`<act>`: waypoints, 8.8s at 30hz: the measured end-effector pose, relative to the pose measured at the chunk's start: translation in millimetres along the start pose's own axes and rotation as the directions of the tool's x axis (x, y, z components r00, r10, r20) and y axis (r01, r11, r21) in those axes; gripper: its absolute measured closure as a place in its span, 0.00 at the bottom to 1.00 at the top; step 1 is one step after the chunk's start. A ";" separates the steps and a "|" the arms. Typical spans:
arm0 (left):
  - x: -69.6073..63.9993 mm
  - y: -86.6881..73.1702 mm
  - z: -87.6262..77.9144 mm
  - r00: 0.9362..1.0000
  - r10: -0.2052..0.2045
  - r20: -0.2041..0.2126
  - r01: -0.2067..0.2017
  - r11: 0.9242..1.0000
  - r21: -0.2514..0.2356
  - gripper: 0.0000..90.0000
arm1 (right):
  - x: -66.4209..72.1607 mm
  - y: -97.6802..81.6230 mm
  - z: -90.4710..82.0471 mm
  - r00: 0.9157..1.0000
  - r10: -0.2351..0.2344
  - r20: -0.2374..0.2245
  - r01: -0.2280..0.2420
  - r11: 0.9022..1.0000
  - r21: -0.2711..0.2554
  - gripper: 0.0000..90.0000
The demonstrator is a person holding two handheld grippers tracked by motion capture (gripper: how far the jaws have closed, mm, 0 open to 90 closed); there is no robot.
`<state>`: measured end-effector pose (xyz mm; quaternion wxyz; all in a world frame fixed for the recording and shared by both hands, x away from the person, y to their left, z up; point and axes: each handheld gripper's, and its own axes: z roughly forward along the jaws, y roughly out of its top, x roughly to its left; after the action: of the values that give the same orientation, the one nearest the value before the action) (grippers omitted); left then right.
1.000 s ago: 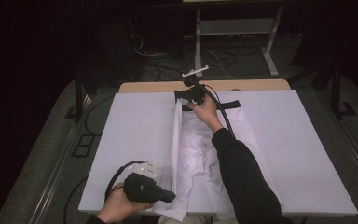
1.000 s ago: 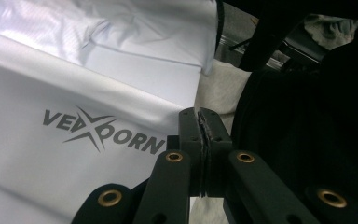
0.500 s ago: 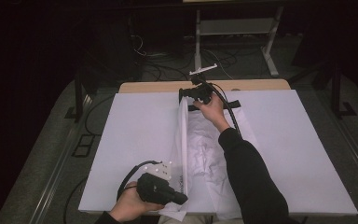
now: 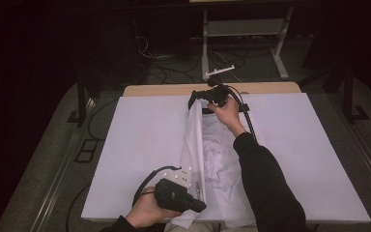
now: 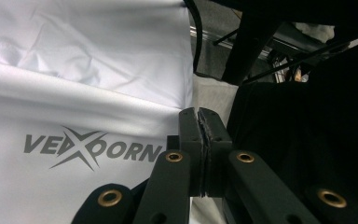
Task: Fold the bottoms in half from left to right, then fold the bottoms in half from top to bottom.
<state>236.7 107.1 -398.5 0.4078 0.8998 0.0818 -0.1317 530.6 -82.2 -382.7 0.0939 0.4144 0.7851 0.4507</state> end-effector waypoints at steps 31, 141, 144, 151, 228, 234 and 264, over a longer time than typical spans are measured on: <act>1.8 46.9 49.0 0.996 0.070 0.058 -0.071 0.997 0.023 0.98 | -41.5 -21.0 -39.0 0.999 0.045 0.023 -0.045 0.999 -0.008 0.95; 36.1 119.0 180.5 0.999 -0.031 0.037 0.033 0.998 -0.057 0.11 | -135.9 -92.5 -127.9 0.987 0.149 0.059 -0.147 0.988 -0.041 0.05; 38.5 118.7 178.2 0.999 -0.036 0.040 0.038 0.998 -0.054 0.02 | -133.7 -92.4 -129.0 0.989 0.141 0.052 -0.139 0.989 -0.041 0.02; 46.0 117.5 167.0 0.998 -0.061 0.006 0.062 0.996 -0.071 0.00 | -125.1 -88.9 -134.5 0.993 0.106 0.055 -0.105 0.994 -0.019 0.00; 180.2 80.0 8.5 0.893 -0.311 -0.325 0.197 0.920 -0.340 0.00 | -91.9 -114.6 -143.7 0.999 0.048 -0.003 -0.048 0.999 0.016 0.00; 191.3 73.1 7.9 0.877 -0.352 -0.326 0.233 0.906 -0.352 0.00 | -93.3 -118.7 -139.8 0.999 0.054 -0.004 -0.054 0.998 0.030 0.00; 235.6 54.2 26.7 0.812 -0.499 -0.304 0.375 0.844 -0.384 0.11 | -107.3 -126.0 -137.2 0.994 0.109 -0.016 -0.108 0.993 0.056 0.04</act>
<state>470.1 60.9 -448.3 0.4753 0.7892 0.3881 -0.0256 456.4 -279.0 -426.9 0.0502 0.4545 0.7744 0.4374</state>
